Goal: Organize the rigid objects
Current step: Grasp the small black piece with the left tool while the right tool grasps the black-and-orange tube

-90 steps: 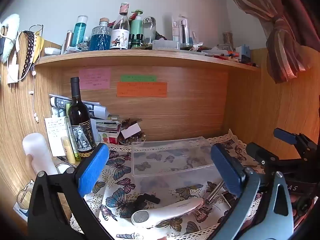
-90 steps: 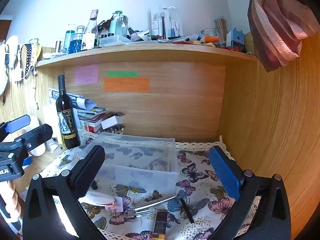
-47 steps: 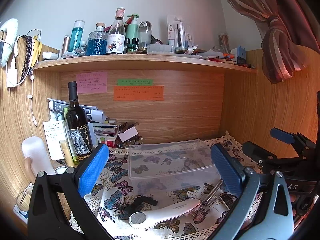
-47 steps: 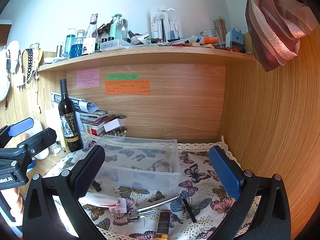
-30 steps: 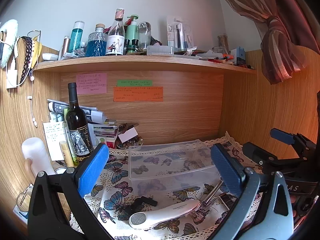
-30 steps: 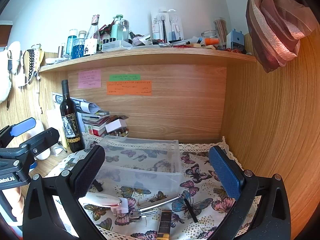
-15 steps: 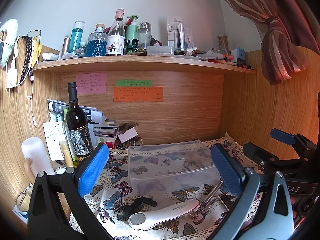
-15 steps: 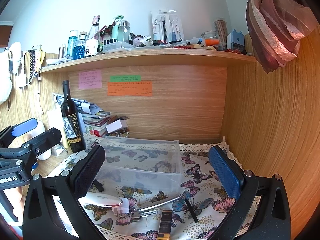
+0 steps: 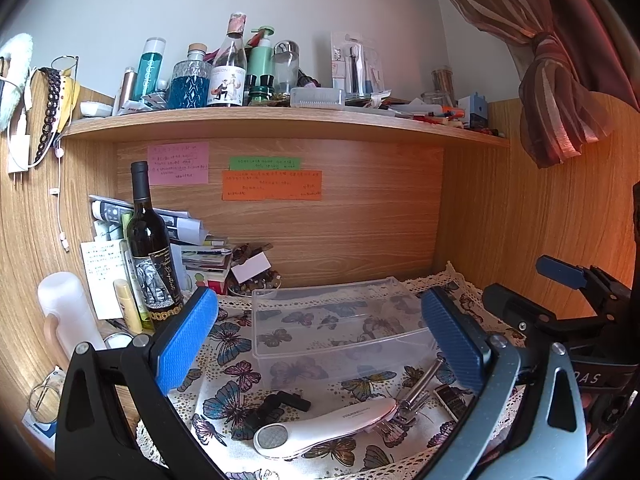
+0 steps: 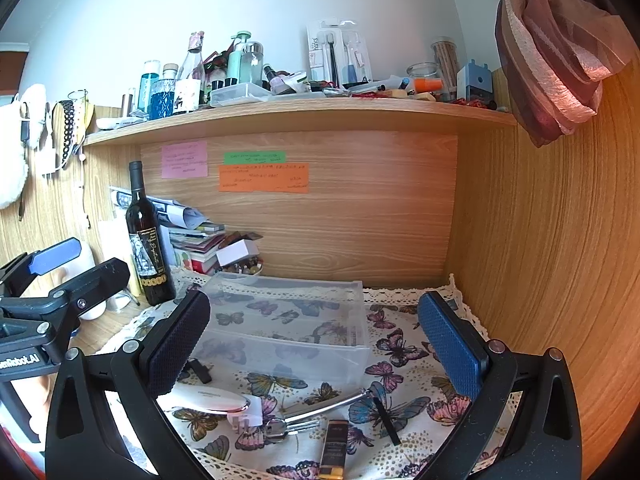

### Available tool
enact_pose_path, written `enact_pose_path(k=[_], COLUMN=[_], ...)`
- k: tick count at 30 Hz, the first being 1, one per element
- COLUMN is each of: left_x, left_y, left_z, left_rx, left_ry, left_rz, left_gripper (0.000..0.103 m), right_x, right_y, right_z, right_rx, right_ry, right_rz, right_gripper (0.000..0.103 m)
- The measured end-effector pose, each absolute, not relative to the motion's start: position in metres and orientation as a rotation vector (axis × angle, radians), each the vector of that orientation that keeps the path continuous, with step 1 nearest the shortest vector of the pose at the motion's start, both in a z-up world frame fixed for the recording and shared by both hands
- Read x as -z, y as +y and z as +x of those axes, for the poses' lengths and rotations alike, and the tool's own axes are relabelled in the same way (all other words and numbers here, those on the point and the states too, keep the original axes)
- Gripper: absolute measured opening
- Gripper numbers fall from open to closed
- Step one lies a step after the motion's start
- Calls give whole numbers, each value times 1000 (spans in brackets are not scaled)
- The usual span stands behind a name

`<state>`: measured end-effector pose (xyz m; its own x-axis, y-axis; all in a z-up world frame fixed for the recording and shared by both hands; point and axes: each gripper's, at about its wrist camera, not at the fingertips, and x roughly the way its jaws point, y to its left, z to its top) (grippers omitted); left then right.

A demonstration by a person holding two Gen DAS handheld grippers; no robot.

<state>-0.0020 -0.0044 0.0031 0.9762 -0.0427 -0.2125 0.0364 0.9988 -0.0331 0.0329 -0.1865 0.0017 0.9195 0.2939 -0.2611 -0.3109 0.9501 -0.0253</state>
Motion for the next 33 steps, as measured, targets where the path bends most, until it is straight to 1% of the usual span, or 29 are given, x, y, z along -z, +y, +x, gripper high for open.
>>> enact_pose_path(k=[6,7,8,10,11,12,13,14,16,19,21,24,26,29,33], left_x=[1,2,3,6,9,12,15,19,29,47,60,80,93,108,119], left_y=[1,3,8,18,25,31,37,42,51,62,65,71,75,79,82], left_z=[0,0,2,6,9,11,13,15,17,23,28,36,42,52,66], left_rx=[36,30,26,9,-2,-12,-24,-37,-59,-77,-80,-77,-63,-43,5], left_ry=[219,222,230,259,277,292,309,328,364,436,483,555,605,677,752], left_rz=[-37,-42,-50,-70,-82,-92,-99,-102,-105,-107,-104,-108,-119,-132,-129], left_gripper=[103,100,94,88,88,87,84,81,79,73,70,64,56,50,48], right_x=[2,3,5,9,11,14,16,20,26,37,45,59,69,82,98], right_y=[-187,-187,-187,-188,-188,-189,-190,-191,-192,-194,-195,-197,-199,-201,-202], right_z=[37,38,40,44,46,49,51,53,57,61,65,71,74,79,84], right_rx=[-309,-304,-303,-300,-297,-296,-294,-290,-284,-276,-270,-269,-274,-280,-288], right_ry=[269,274,284,310,324,341,355,372,405,455,493,555,600,664,732], right_rz=[-65,-68,-74,-86,-90,-94,-98,-102,-113,-130,-138,-142,-139,-129,-114], right_gripper=[103,101,99,91,89,84,79,77,70,64,61,59,53,50,45])
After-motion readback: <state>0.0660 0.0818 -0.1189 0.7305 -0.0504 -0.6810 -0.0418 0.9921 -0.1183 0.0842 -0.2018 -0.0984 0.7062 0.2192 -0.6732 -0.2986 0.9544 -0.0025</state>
